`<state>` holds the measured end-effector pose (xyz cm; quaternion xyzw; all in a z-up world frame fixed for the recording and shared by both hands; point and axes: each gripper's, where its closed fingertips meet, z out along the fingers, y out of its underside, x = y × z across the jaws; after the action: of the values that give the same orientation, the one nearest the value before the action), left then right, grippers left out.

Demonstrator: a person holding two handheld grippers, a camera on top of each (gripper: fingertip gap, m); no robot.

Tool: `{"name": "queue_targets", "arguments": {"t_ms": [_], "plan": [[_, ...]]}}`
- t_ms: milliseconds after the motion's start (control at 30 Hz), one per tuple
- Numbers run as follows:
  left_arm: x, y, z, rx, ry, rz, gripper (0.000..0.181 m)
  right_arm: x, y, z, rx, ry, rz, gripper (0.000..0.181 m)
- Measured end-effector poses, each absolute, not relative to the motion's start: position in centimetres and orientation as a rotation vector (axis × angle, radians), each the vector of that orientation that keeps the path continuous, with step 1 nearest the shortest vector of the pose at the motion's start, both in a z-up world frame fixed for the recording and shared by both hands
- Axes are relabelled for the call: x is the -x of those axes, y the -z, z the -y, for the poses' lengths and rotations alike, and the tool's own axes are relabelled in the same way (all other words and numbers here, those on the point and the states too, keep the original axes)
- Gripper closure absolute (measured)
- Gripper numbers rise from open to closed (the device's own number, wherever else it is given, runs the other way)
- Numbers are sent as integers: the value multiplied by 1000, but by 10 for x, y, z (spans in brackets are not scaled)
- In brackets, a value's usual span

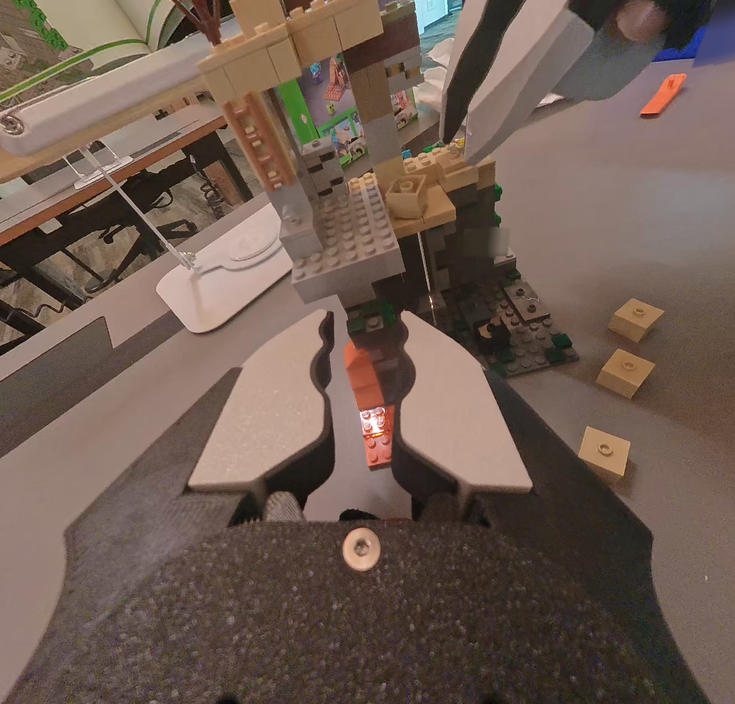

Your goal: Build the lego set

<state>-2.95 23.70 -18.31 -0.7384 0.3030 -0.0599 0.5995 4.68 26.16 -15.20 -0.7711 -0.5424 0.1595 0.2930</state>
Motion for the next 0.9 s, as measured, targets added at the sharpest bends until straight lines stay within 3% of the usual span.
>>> {"name": "queue_targets", "arguments": {"t_ms": [433, 900], "plan": [[30, 185, -237, 1719, 140, -706, 153, -80, 151, -261, 2042, -444, 1363, 159], [29, 185, -236, 1718, 144, -713, 154, -53, 151, -250, 1866, -263, 1481, 158]]}}
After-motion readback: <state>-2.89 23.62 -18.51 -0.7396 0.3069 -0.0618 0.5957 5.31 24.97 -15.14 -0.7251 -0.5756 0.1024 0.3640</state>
